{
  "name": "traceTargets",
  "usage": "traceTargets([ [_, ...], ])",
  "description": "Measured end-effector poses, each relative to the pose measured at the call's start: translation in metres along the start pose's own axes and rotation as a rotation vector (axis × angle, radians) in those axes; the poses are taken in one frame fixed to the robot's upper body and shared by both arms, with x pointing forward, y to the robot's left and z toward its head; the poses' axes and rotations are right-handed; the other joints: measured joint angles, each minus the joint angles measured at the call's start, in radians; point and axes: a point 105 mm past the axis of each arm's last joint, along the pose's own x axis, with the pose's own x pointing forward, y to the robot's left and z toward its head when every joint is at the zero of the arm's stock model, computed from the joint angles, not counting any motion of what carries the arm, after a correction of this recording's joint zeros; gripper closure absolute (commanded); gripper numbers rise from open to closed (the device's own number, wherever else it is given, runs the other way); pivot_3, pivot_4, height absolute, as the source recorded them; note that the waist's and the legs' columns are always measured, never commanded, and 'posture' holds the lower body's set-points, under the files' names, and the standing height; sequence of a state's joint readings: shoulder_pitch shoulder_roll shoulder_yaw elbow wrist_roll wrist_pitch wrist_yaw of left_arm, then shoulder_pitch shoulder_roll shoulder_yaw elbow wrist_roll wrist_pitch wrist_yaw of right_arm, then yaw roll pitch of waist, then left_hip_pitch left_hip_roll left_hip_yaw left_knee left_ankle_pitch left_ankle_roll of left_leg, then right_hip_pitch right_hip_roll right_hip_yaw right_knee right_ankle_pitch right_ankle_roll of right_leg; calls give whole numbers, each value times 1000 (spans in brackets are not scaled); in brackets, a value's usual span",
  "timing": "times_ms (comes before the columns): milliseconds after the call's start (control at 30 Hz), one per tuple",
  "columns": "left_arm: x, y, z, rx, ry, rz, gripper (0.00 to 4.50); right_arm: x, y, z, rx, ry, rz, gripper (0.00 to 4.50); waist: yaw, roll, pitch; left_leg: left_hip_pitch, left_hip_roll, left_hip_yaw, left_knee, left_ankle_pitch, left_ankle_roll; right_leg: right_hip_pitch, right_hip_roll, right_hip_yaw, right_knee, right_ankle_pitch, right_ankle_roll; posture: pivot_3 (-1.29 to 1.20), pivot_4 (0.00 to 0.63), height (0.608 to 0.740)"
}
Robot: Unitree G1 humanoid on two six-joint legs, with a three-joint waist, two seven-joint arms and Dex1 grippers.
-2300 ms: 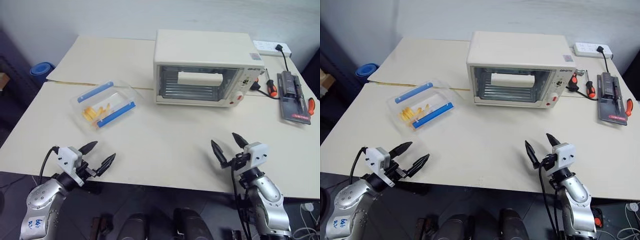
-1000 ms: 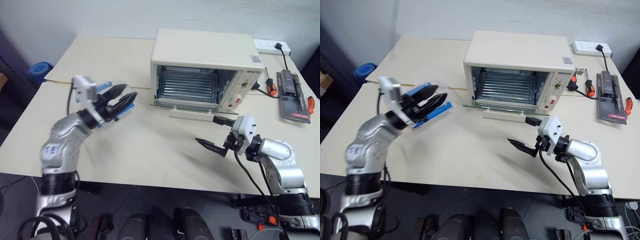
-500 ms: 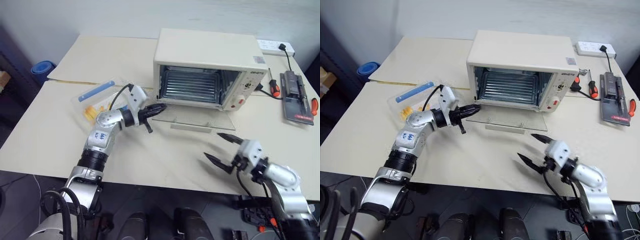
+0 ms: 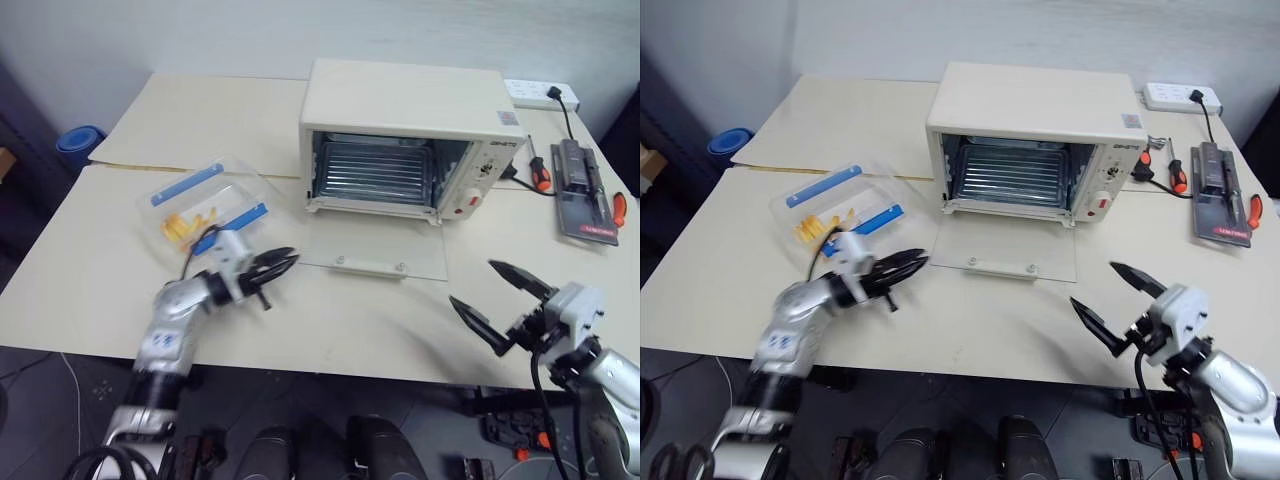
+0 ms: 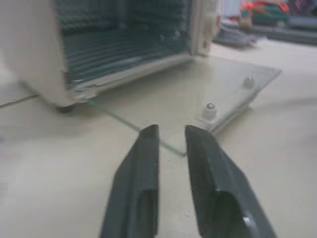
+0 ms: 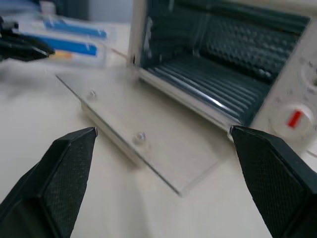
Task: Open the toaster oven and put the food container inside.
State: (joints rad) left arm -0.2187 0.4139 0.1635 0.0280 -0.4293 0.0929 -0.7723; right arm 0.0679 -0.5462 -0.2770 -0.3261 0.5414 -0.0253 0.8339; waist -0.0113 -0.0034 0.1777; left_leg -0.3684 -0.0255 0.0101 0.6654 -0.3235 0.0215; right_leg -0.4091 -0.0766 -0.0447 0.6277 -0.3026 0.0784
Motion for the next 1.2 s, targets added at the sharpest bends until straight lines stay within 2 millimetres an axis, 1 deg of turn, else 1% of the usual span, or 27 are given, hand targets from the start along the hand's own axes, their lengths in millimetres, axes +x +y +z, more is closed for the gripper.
traceTargets([
  [33, -14, 9, 2, -11, 6, 66, 2326, 7, 2, 5, -5, -27, 20, 0, 4, 0, 0, 0, 0, -1, 0, 0, 0, 0, 0, 0, 0, 0, 0, 0, 150, 740],
  [67, -32, 19, 6, -22, 12, 149, 2013, 15, 5, 9, -8, -54, 45, 0, 7, 0, 0, 0, 0, -1, 0, 0, 0, 0, 0, 0, 0, 0, -1, 0, 150, 740],
  [200, -118, 53, 12, -122, 12, 563, 798, 44, 24, 23, -32, -153, 173, 0, 10, 0, 0, -1, 0, -1, 0, -2, 3, 0, -1, -1, -1, 0, -1, 0, 150, 740],
  [267, -153, 64, 14, -160, 30, 740, 166, 54, 29, 30, -54, -186, 229, 0, 18, -1, 0, -1, -1, -2, 1, -3, 4, 1, -2, -1, -2, 0, -1, 0, 150, 740],
  [300, -162, 67, 15, -171, 36, 791, 76, 56, 30, 32, -67, -199, 245, 0, 26, -1, 0, -1, -2, -3, 1, -3, 5, 2, -3, -2, -2, 0, -1, 0, 150, 740],
  [367, -172, 74, 17, -206, 61, 862, 76, 62, 32, 33, -78, -211, 283, 0, 39, -2, 0, -1, -3, -4, 1, -4, 6, 2, -3, -2, -2, 0, -1, 0, 150, 740],
  [400, -172, 78, 19, -217, 68, 877, 76, 63, 32, 32, -82, -211, 292, 0, 41, -3, -1, -1, -4, -5, 1, -4, 6, 3, -4, -2, -2, 0, -1, 0, 150, 740],
  [467, -159, 91, 29, -273, 65, 880, 76, 63, 31, 25, -82, -197, 308, 0, 47, -3, -1, -1, -4, -6, 2, -4, 6, 3, -4, -3, -2, 0, -1, 0, 150, 740],
  [533, -139, 103, 42, -298, 79, 840, 76, 64, 31, 21, -81, -186, 327, 0, 43, -4, -1, -1, -4, -6, 2, -4, 6, 3, -4, -3, -1, 0, -1, 0, 150, 740],
  [633, -108, 112, 60, -304, 102, 766, 76, 65, 31, 19, -86, -185, 346, 0, 32, -4, -1, -1, -5, -5, 1, -4, 5, 2, -3, -2, 0, 0, -1, 0, 150, 740],
  [700, -88, 117, 64, -335, 137, 738, 76, 65, 31, 18, -92, -182, 355, 0, 26, -4, -1, -2, -4, -4, 0, -4, 4, 1, -2, -2, 1, 0, 0, 0, 150, 740],
  [733, -78, 120, 61, -364, 203, 734, 76, 64, 31, 18, -96, -182, 354, 0, 22, -4, -1, -2, -4, -4, 0, -3, 3, 1, -2, -2, 2, 0, 0, 0, 150, 740],
  [767, -74, 120, 56, -381, 266, 739, 76, 65, 31, 18, -101, -182, 356, 0, 16, -4, -1, -2, -4, -4, 0, -3, 3, 1, -1, -2, 2, 0, 0, 0, 150, 740],
  [833, -71, 122, 47, -411, 345, 763, 76, 64, 31, 17, -107, -179, 352, 0, 4, -4, -1, -2, -4, -3, -1, -3, 3, 0, -1, -2, 2, 0, 0, 0, 150, 740],
  [867, -69, 123, 38, -429, 404, 779, 76, 64, 30, 16, -109, -172, 344, 0, 2, -4, -1, -2, -4, -3, -1, -3, 2, 0, -1, -2, 2, 0, 0, 0, 150, 740],
  [1000, -66, 125, 27, -429, 496, 800, 76, 63, 30, 12, -105, -158, 313, 0, 6, -5, -1, -2, -4, -3, 0, -2, 1, -1, -1, -2, 2, 0, 0, 0, 150, 740],
  [1067, -63, 126, 25, -421, 521, 802, 450, 62, 30, 12, -108, -155, 296, 0, 9, -5, -1, -2, -4, -3, 1, -2, 1, 0, -1, -2, 2, 0, 0, 0, 150, 740],
  [1100, -61, 127, 24, -419, 527, 800, 560, 63, 30, 12, -111, -154, 288, 0, 10, -5, -1, -2, -4, -3, 1, -1, 0, 0, -2, -2, 2, 0, 0, 0, 150, 740],
  [1167, -55, 128, 23, -424, 526, 794, 1146, 62, 30, 11, -113, -153, 272, 0, 11, -5, -1, -2, -4, -3, 1, -1, 0, -1, -2, -2, 2, 0, 0, 0, 150, 740],
  [1200, -53, 130, 24, -417, 527, 791, 1350, 62, 30, 10, -114, -151, 266, 0, 11, -5, -1, -2, -4, -3, 1, -1, -1, -1, -2, -2, 2, 0, 0, 0, 150, 740],
])
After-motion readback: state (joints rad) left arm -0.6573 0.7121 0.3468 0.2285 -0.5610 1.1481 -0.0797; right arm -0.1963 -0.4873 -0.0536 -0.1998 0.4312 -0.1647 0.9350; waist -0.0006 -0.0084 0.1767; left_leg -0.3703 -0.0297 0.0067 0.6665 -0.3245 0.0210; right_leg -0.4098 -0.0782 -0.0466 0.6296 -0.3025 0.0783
